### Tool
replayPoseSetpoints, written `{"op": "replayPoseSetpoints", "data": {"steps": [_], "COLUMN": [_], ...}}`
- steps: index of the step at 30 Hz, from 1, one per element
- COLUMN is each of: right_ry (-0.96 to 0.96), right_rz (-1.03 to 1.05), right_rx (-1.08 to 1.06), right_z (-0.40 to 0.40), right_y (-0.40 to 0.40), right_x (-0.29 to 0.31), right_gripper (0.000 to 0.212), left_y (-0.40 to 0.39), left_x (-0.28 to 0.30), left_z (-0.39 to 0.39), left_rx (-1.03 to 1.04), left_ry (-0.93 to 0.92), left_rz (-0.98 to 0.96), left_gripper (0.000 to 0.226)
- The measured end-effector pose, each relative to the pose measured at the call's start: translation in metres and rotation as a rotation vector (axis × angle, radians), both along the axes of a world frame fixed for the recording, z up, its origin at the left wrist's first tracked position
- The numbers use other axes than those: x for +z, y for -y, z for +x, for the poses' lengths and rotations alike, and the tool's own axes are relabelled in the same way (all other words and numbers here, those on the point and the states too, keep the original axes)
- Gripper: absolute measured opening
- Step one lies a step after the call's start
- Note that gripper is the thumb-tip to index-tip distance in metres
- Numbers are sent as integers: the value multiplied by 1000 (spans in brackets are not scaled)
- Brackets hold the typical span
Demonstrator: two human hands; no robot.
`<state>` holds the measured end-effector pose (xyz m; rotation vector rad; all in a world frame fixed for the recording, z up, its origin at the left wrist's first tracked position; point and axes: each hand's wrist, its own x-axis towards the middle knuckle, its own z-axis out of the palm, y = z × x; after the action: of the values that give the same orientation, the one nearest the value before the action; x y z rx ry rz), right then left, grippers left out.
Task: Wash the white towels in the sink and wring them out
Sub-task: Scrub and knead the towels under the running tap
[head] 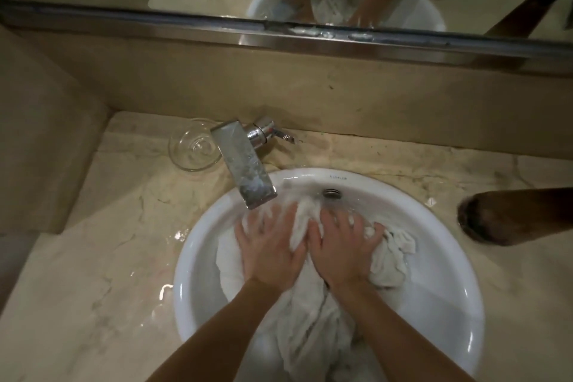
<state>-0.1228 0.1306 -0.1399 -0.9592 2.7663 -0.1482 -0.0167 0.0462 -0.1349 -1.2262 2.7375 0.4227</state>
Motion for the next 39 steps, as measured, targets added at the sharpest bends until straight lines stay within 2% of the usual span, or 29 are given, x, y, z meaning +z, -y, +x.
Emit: {"op": "replayPoseSetpoints", "data": {"steps": [5,11,15,22,29,34,39], "right_ry": [63,50,179,166,102,24,77], "right_rz": [66,-53,44,21,32,-81,-92], "right_rx": [13,9,32,3,-58,8,-7], "right_z": [-3,9,20,30,31,25,19], "right_y": [2,-12,-36,-61,-47,-47,-38], "right_x": [9,17,27,30,8,-9,-4], "right_gripper": [50,58,62,70,66,61,57], "left_y": [-2,-13,-30,-38,-38,-33,-29], "left_x": [-4,3,14,17,5,2,2], "left_z": [3,10,25,33,23,17,16], "left_rx": [36,26,37,90,123,104,132], "left_ry": [-86,-13,50,97,90,101,136], "left_rz": [-18,-16,13,38,-3,14,95], "left_gripper": [62,65,65,72,71,73,68]}}
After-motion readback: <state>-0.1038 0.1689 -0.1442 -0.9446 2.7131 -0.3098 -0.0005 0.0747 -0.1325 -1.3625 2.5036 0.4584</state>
